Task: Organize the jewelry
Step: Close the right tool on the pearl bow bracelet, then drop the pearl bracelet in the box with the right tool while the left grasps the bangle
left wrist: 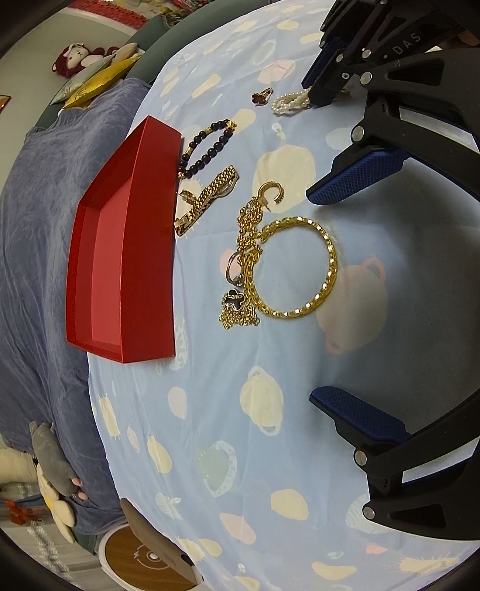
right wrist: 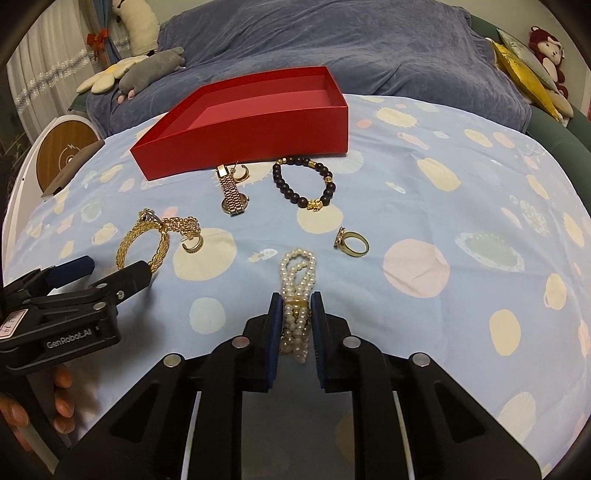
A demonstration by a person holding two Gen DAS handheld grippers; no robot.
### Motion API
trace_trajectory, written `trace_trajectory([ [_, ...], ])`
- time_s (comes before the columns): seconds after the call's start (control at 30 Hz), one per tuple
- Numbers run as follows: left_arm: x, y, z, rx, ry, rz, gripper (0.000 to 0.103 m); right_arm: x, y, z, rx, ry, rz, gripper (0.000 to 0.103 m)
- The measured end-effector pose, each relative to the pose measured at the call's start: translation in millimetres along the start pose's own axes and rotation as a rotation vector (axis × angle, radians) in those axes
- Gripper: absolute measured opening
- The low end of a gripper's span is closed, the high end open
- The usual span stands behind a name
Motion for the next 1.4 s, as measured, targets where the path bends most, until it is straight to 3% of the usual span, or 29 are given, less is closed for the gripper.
trace_trajectory([
  [0.13,-8.0,-3.8,2.1,-0.02,-0.023,0.04,0.095,1.8,3.2,-1.9,0.003,0.003,0.011,0.014],
  [0.2,-10.3,-3.2,2.2,-0.033,-0.032,0.052,0.088,3.7,4.9,-3.0,0.005,0.01,0.016,0.014],
  [0.3,-11.4,-0.1,1.5,-0.057,-0.05,0.055,0.068,5.8,7.5,-3.9,0.004,0.016,0.02,0.014],
  [0.33,-11.5,1.3,1.8,-0.064,-0.057,0.05,0.055,5.7,8.4,-3.8,0.004,0.014,0.021,0.014],
  [0.37,-11.5,2.4,2.1,-0.063,-0.062,0.042,0.053,5.8,9.2,-3.6,0.002,0.011,0.022,0.014],
  [0.63,4.0,20.8,2.2,-0.043,-0.022,-0.046,0.053,15.4,26.7,6.2,-0.039,-0.003,0.059,0.014],
  [0.83,19.5,65.9,18.5,-0.113,-0.006,-0.105,0.053,38.7,55.9,34.3,-0.112,0.013,0.137,0.014],
  [0.97,29.0,86.0,47.0,-0.157,-0.016,-0.114,0.053,47.6,65.6,72.7,-0.154,0.018,0.171,0.014],
  [1.1,43.1,90.0,86.3,-0.205,0.014,-0.1,0.053,53.4,65.3,115.9,-0.204,0.086,0.134,0.014],
  [1.23,47.9,75.4,130.1,-0.23,0.047,-0.074,0.053,42.2,47.5,155.7,-0.233,0.07,0.135,0.014],
  [1.4,47.0,44.3,172.8,-0.224,0.072,-0.063,0.053,24.8,6.6,187.1,-0.205,0.037,0.136,0.014],
])
Point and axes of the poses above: each gripper's, at about its wrist camera, not at the fingertips, and y roughly against the way its jaws point, x to its left, z to its top, the point moved 1 cm from there along -y, roughly the way its jaws point, and after that the axes turned 11 degrees about z, right-handed, at the moved point
